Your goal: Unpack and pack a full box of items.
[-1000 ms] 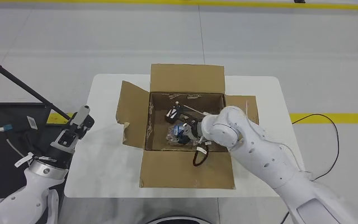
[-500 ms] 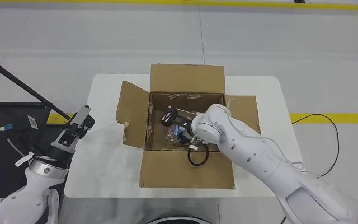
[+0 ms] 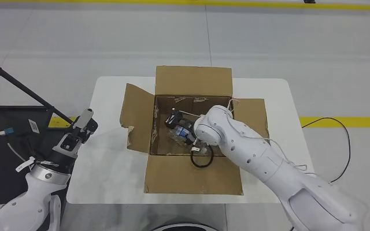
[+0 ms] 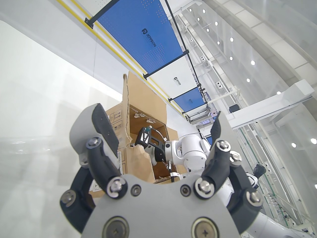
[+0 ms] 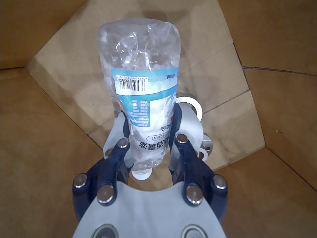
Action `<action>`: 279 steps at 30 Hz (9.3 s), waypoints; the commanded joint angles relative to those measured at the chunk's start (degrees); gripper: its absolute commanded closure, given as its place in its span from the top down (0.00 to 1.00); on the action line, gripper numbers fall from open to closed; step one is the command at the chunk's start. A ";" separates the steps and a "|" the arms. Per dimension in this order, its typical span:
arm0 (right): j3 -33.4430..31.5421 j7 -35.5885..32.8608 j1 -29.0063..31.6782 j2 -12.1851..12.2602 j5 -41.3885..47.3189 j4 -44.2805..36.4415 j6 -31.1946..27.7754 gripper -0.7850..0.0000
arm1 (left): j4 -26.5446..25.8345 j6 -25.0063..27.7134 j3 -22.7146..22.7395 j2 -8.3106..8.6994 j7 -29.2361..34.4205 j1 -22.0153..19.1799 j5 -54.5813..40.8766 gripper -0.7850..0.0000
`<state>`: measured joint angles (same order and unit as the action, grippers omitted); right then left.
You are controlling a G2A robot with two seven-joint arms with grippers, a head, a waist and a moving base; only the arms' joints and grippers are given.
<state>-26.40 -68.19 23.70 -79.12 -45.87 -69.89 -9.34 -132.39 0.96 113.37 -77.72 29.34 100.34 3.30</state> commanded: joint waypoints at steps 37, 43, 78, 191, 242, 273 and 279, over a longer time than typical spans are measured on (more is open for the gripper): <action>-60.64 2.38 35.96 13.92 -1.56 -49.39 3.11 0.00 | 0.00 0.00 0.00 0.00 0.00 0.00 0.00 1.00; -70.73 1.00 41.16 14.95 -4.45 -50.06 6.62 0.00 | 0.00 0.00 0.00 0.00 0.00 0.00 0.00 1.00; -62.62 4.49 22.78 16.99 -4.59 3.34 -2.99 0.26 | 0.00 0.00 0.00 0.00 0.00 0.00 0.00 1.00; -0.38 1.75 -4.77 -9.59 0.00 21.11 6.06 0.00 | 0.52 1.66 2.15 0.36 0.22 0.77 -2.79 1.00; -42.81 -15.96 28.54 5.44 -20.09 -50.92 12.24 0.00 | 0.52 1.66 2.15 0.36 0.22 0.77 -2.79 1.00; -71.17 -14.73 46.98 8.98 -30.48 -33.47 13.75 0.00 | 0.52 1.66 2.15 0.36 0.22 0.77 -2.79 1.00; -70.32 -13.57 45.56 9.13 -31.23 -29.74 13.65 0.00 | 0.52 1.66 2.15 0.36 0.22 0.77 -2.79 1.00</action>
<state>-96.73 -81.84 69.38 -70.01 -77.20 -99.96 4.36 -131.87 2.62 115.52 -77.37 29.56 101.10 0.51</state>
